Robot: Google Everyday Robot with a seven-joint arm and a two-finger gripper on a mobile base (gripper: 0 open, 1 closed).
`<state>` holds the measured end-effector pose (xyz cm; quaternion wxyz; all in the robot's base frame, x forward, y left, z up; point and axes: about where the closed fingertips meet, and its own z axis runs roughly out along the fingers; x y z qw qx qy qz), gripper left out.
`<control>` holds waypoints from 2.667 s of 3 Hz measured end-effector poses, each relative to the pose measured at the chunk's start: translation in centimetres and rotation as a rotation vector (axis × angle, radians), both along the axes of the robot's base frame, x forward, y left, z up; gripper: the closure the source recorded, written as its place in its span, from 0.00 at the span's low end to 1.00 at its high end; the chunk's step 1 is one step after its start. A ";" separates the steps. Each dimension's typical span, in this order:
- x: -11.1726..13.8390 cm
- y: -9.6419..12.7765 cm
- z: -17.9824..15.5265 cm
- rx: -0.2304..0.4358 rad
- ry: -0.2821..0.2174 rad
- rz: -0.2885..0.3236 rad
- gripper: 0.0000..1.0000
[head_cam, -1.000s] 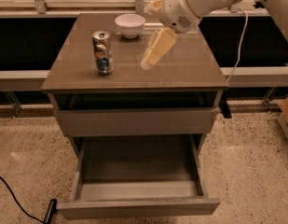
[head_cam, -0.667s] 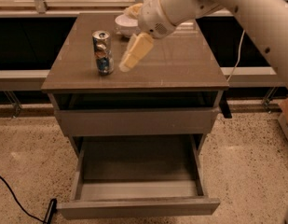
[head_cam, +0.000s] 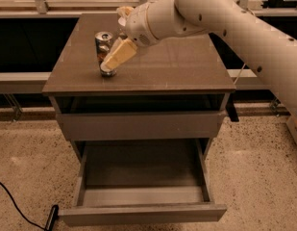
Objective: Place redbull can into middle drawer
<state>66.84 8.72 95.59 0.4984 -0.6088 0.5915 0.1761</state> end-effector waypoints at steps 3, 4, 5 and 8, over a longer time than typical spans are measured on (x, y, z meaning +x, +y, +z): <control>0.7 0.0 -3.5 0.079 0.061 -0.025 0.00; 1.4 0.6 -5.6 0.098 0.075 -0.040 0.00; 3.1 1.0 -6.7 0.147 0.079 -0.059 0.00; 6.0 4.1 -4.7 0.337 0.105 -0.026 0.41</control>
Offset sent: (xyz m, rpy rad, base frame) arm 0.0089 -0.0064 -0.0220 0.0996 0.0885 -0.0217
